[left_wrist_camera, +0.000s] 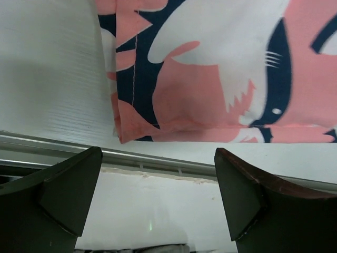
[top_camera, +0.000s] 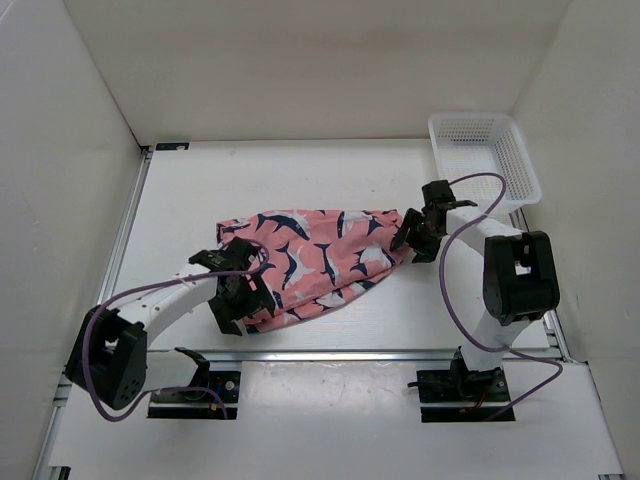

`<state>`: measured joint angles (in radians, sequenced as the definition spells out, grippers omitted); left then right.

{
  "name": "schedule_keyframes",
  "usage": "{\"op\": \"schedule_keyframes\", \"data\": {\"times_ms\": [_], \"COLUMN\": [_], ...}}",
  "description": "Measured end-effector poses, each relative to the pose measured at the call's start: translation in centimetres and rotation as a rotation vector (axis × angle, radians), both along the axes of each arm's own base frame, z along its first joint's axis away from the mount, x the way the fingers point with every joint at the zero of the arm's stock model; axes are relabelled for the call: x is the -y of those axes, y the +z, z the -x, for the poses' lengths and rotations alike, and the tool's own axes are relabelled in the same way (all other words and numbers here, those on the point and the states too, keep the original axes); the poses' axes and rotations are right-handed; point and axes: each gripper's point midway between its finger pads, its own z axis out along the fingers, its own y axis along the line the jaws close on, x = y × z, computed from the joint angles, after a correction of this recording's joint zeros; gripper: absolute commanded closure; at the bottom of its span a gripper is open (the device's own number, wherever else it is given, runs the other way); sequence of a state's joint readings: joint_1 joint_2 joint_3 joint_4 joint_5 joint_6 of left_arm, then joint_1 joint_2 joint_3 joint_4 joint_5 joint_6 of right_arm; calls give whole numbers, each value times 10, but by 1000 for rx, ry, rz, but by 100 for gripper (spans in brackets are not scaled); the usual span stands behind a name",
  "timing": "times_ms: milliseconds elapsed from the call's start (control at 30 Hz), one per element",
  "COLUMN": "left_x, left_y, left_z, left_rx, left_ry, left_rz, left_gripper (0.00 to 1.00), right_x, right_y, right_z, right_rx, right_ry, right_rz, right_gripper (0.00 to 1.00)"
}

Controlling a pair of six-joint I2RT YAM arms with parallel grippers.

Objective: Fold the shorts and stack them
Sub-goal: Fold the shorts

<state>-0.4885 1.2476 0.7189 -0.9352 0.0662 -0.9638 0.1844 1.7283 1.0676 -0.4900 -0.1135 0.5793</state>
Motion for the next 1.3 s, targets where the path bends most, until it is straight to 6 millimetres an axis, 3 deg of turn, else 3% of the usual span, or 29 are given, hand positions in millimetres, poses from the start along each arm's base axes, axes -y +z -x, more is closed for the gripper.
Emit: {"op": "schedule_keyframes", "data": {"times_ms": [167,267,367,400,467,500,667,767,867,900,933,1000,1033,1067,1100,1233,1300], "left_x": [4,5,5,5,5,5,-3,-15,-27,-32,-37,-44,-47,-50,-52,-60,-64], "left_y": [-19,-30,-35,-35,-36,-37,-36,-34,-30,-28,-27,-24,-24,-23,-22,-7,4], "left_z": [11,15,17,17,15,13,-11,-34,-58,-63,-68,-73,-74,-74,-73,-71,-76], "left_rx": [-74,-106,-129,-132,-132,-132,-116,-87,-46,-34,-25,-15,-14,-15,-18,5,35], "left_ry": [-7,-9,4,9,13,14,53,79,100,108,113,110,106,97,95,105,119], "left_rz": [-3,-18,-28,-31,-39,-39,-58,-88,-116,-123,-130,-140,-144,-147,-149,-143,-136], "left_gripper": [0,7,39,67,90,90,90,90,90,86,78,59,43,9,1,0,8], "right_x": [-1,-2,-4,-4,-5,-6,-8,-8,-11,-12,-15,-19,-23,-28,-32,-40,-39], "right_y": [-2,-9,-10,-11,-13,-14,-13,-7,-4,-4,-7,-14,-16,-15,-14,-12,-11], "right_z": [-11,-16,-26,-29,-31,-31,-25,-7,24,34,46,67,74,76,77,76,74], "right_rx": [8,6,28,34,40,38,66,79,77,72,64,35,26,37,43,55,62], "right_ry": [-17,-24,-31,-34,-38,-41,-61,-80,-105,-113,-124,-136,-135,-131,-127,-128,-143], "right_rz": [2,-1,-3,-5,-2,-1,43,75,89,89,95,117,123,128,129,129,132], "right_gripper": [36,42,61,80,96,100,100,100,100,96,78,59,54,48,48,34,27]}}
